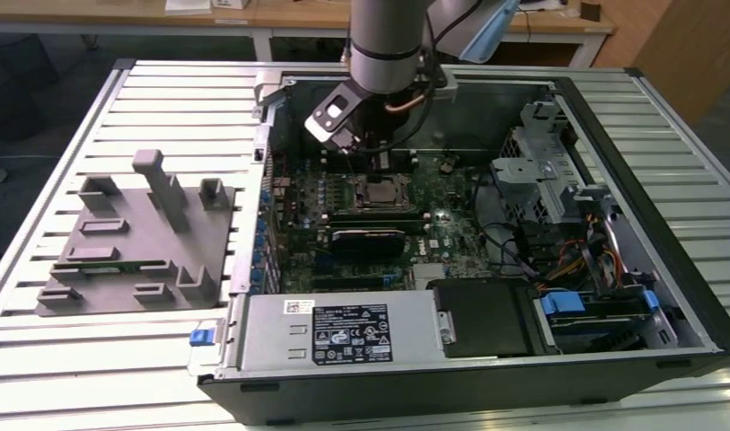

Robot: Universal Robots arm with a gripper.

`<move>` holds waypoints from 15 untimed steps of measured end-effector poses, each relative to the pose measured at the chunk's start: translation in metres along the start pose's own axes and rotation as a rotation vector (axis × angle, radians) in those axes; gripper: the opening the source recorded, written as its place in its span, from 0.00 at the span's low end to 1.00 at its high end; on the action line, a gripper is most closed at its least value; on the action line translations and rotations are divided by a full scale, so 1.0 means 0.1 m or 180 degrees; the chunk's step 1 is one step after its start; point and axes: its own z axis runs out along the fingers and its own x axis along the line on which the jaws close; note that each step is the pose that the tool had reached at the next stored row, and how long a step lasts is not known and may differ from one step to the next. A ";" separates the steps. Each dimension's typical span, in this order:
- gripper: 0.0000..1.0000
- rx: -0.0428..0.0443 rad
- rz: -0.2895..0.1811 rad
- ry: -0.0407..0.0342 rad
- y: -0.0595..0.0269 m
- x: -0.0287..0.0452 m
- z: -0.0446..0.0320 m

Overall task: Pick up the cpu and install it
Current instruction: 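Close the cpu cover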

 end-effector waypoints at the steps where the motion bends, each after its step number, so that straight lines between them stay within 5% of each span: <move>1: 0.11 0.0000 0.0000 0.0000 -0.004 0.000 0.007; 15: 0.11 0.0000 0.0000 0.0000 -0.101 0.002 0.122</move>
